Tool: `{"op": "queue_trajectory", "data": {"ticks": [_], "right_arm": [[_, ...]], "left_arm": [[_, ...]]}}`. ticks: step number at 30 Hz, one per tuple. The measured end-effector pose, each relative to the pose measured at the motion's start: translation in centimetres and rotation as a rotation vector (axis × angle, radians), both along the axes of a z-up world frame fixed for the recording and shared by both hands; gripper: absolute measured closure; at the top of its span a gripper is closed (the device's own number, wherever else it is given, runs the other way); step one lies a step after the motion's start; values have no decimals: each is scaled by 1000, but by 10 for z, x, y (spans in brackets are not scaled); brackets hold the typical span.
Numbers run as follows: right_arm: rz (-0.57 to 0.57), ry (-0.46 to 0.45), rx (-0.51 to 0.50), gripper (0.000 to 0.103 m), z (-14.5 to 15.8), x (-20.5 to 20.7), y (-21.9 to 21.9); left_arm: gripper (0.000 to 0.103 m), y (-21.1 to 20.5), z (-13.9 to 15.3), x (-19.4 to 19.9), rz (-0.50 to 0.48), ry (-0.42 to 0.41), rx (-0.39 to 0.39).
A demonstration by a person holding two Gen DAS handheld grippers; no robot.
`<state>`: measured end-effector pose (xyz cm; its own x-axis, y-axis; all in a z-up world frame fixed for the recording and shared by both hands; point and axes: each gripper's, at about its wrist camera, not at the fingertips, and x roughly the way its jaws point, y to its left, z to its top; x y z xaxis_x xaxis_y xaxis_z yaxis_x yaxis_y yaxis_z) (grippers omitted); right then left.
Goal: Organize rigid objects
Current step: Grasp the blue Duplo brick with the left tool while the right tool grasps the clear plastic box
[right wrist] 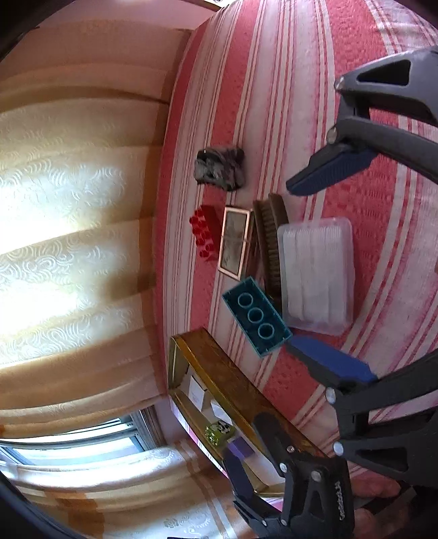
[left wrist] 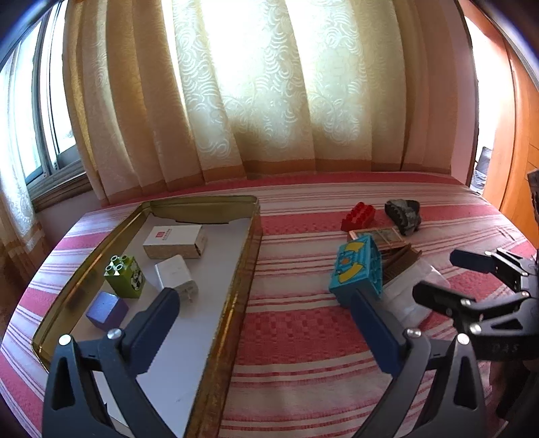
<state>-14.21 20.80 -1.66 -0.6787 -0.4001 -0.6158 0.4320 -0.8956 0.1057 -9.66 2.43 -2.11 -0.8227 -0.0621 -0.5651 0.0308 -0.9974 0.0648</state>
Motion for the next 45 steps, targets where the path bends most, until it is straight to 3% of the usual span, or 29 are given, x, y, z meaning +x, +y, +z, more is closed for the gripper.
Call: {"op": "queue_trajectory", "data": {"ticks": [14, 17, 30, 39, 45], "right_arm": [[24, -138, 127, 7, -22, -21, -32], [-1, -149, 105, 21, -22, -24, -25], [-202, -138, 48, 21, -13, -24, 31], [-226, -143, 16, 21, -11, -24, 40], [-234, -150, -1, 21, -13, -25, 43]], "left_arm": [[1, -1, -6, -6, 13, -20, 11], [1, 5, -5, -9, -5, -21, 6], [1, 48, -14, -31, -149, -95, 7], [1, 58, -25, -60, -204, -160, 52], [3, 54, -30, -72, -185, -170, 57]]}}
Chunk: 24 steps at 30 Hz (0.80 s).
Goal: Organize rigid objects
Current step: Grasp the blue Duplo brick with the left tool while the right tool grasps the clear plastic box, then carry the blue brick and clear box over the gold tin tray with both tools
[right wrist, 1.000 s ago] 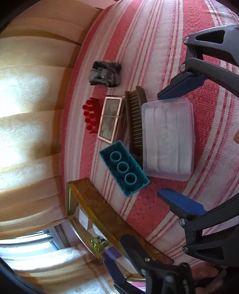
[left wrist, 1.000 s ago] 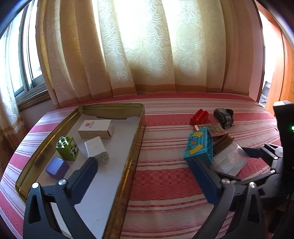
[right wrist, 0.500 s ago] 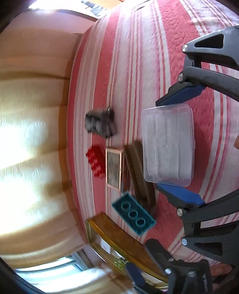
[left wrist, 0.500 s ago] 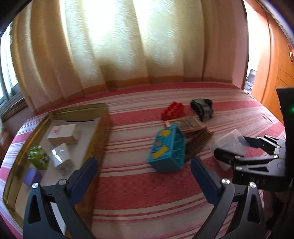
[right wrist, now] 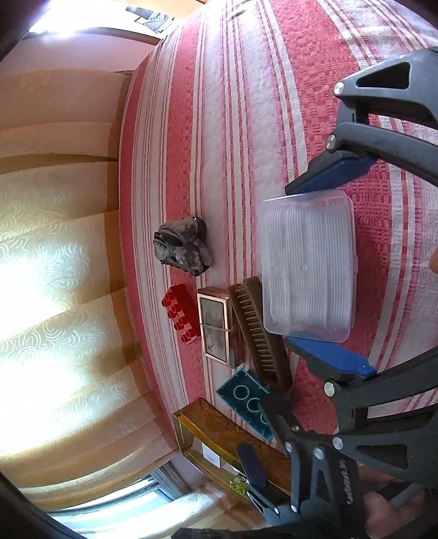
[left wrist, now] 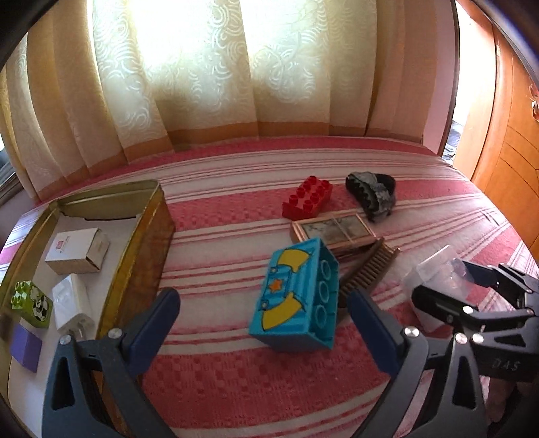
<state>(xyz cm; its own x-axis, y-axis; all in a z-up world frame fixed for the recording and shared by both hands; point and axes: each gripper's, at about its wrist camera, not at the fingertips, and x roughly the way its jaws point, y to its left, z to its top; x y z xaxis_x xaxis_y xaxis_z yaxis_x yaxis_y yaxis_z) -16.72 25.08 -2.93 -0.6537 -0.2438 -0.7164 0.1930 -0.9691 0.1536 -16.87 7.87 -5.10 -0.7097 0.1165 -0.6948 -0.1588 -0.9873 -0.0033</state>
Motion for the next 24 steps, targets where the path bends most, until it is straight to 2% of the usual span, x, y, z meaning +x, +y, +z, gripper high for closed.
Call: {"op": "queue_trajectory", "data": {"ticks": [2, 4, 5, 6, 7, 11, 18, 24], "right_arm": [[1, 1, 5, 21, 0, 0, -1], [-1, 3, 12, 21, 0, 1, -2], [-2, 4, 13, 21, 0, 0, -2], [-4, 6, 14, 21, 0, 0, -1], [-6, 7, 15, 21, 0, 0, -1], [-15, 17, 19, 21, 1, 2, 0], [-29, 76, 24, 21, 9, 10, 1], [-35, 117, 23, 21, 14, 15, 1]], "left_arm": [[13, 1, 1, 0, -26, 9, 21], [40, 2, 0, -3, -47, -13, 38], [44, 2, -1, -4, -55, -22, 44], [55, 2, -1, -4, -62, -27, 49], [58, 2, -1, -4, -71, -28, 59], [59, 1, 2, -1, -71, -9, 70], [59, 8, 13, 18, -56, 94, -5], [59, 3, 21, 32, -17, 162, -33]]}}
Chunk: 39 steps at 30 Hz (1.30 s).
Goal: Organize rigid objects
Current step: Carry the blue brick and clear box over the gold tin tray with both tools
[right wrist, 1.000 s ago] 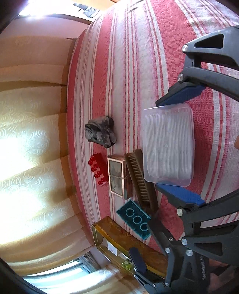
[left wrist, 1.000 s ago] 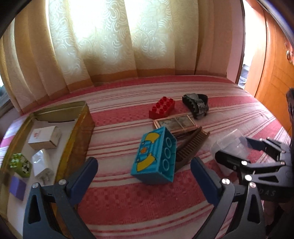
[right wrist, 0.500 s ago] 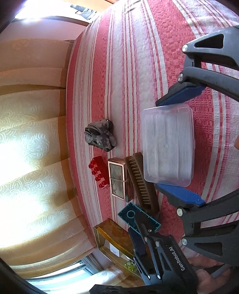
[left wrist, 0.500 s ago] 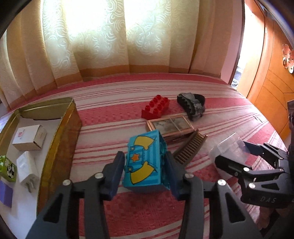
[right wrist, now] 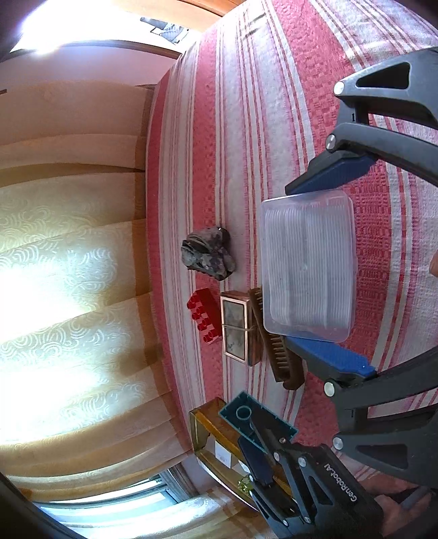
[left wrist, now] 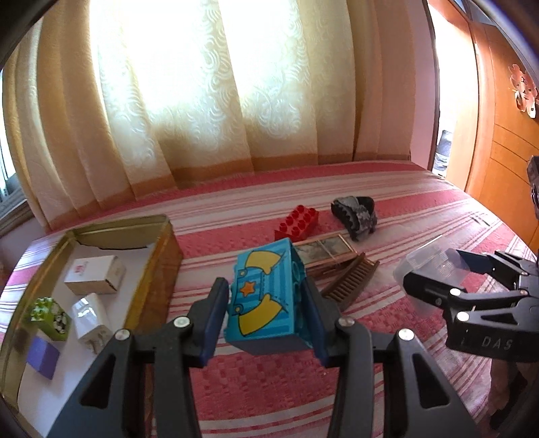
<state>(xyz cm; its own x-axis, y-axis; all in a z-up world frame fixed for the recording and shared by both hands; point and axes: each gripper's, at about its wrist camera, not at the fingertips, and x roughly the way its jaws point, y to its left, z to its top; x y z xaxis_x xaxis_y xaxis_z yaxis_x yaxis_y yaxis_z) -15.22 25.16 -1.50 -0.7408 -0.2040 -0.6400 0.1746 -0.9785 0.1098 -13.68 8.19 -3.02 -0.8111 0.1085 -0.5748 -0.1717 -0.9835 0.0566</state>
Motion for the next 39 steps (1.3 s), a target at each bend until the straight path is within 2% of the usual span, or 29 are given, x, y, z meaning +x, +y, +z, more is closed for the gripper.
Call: {"op": "queue_trajectory", "data": {"ticks": [7, 12, 28, 39], "right_arm": [[-7, 52, 12, 21, 6, 7, -1], [-16, 95, 9, 21, 10, 14, 0], [-24, 177, 51, 21, 18, 30, -18], [-23, 200, 37, 21, 20, 37, -25]], "left_arm": [[59, -1, 5, 16, 32, 74, -36], [59, -6, 9, 26, 54, 105, -28], [59, -19, 12, 37, 89, 123, 36], [59, -25, 15, 49, 90, 145, 63]]}}
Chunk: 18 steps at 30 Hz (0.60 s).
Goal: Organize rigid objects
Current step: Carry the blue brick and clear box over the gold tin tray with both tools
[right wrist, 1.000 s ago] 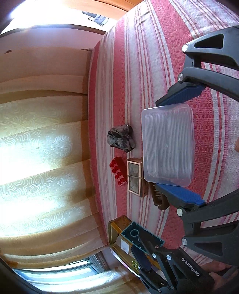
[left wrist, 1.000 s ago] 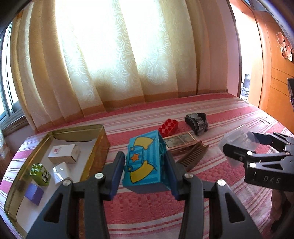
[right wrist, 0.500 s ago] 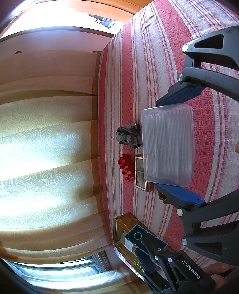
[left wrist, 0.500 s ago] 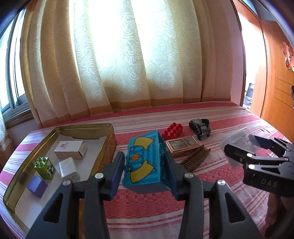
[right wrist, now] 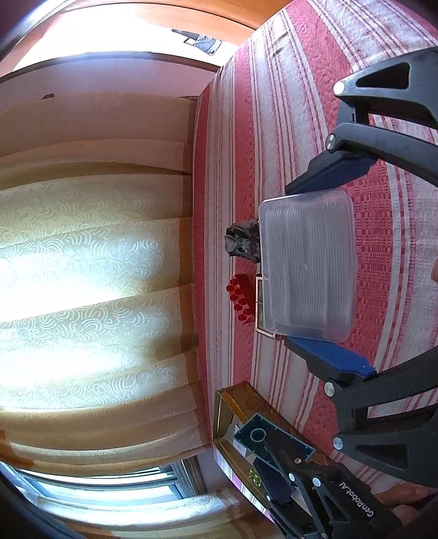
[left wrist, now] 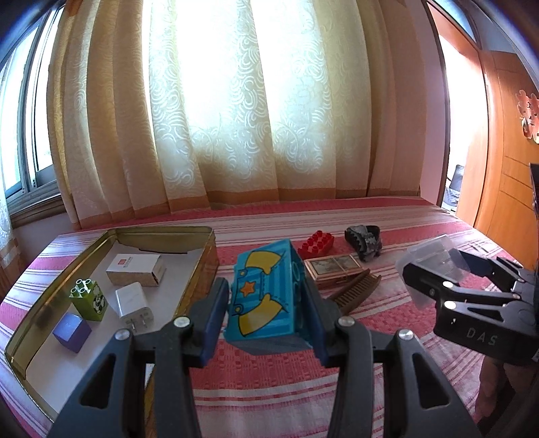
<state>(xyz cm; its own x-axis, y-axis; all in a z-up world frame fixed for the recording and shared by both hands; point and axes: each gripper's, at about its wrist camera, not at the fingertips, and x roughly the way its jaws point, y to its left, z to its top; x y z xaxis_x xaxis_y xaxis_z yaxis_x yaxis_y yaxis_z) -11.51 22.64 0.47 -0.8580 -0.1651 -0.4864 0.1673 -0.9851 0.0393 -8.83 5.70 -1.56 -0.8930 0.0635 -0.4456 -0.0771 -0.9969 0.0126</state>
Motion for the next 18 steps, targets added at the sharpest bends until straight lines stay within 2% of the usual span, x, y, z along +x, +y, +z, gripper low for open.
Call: {"op": "queue_trajectory", "data": {"ticks": [18], "right_arm": [[50, 35, -34, 21, 2, 8, -8]], "left_arm": [[59, -9, 2, 9, 7, 23, 31]]}}
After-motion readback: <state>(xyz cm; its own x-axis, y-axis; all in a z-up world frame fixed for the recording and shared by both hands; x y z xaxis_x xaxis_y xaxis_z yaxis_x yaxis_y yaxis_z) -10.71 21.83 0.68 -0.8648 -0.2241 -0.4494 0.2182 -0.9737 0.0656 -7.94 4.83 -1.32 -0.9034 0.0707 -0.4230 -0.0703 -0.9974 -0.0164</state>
